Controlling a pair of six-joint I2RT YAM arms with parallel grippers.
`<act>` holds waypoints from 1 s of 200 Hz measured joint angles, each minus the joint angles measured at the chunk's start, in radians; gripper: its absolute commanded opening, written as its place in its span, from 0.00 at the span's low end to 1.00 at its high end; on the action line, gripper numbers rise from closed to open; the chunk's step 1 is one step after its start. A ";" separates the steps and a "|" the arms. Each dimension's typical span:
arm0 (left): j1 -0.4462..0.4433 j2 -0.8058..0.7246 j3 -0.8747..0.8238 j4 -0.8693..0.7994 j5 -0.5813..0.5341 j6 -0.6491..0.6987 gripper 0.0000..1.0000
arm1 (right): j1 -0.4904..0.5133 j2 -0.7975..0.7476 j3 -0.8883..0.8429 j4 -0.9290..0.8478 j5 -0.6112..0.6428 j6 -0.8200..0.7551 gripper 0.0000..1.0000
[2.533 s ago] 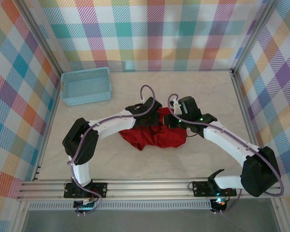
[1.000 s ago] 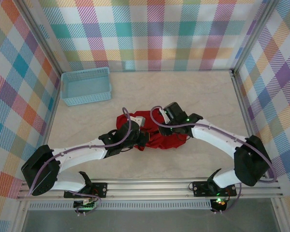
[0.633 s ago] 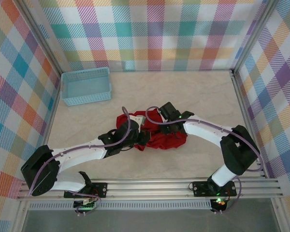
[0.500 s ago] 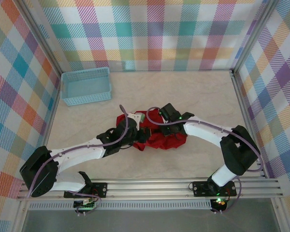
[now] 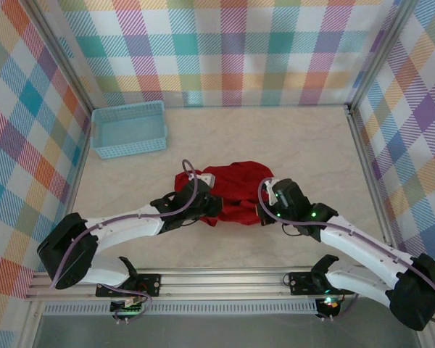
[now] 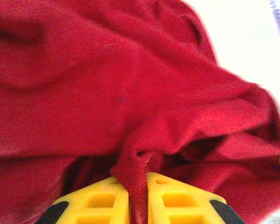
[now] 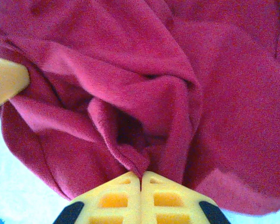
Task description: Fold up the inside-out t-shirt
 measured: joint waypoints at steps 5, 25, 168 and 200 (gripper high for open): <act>-0.008 0.000 0.000 -0.021 -0.026 0.006 0.21 | 0.001 0.000 -0.013 -0.002 -0.005 0.015 0.00; -0.067 -0.004 0.000 -0.090 -0.083 0.033 0.27 | 0.006 0.016 -0.058 -0.025 -0.006 0.087 0.00; -0.031 -0.144 0.018 -0.208 -0.146 0.113 0.71 | 0.280 0.209 0.115 -0.129 0.132 0.211 0.43; 0.081 -0.083 0.061 -0.192 -0.102 0.113 0.72 | 0.281 0.351 0.211 -0.158 0.232 0.278 0.47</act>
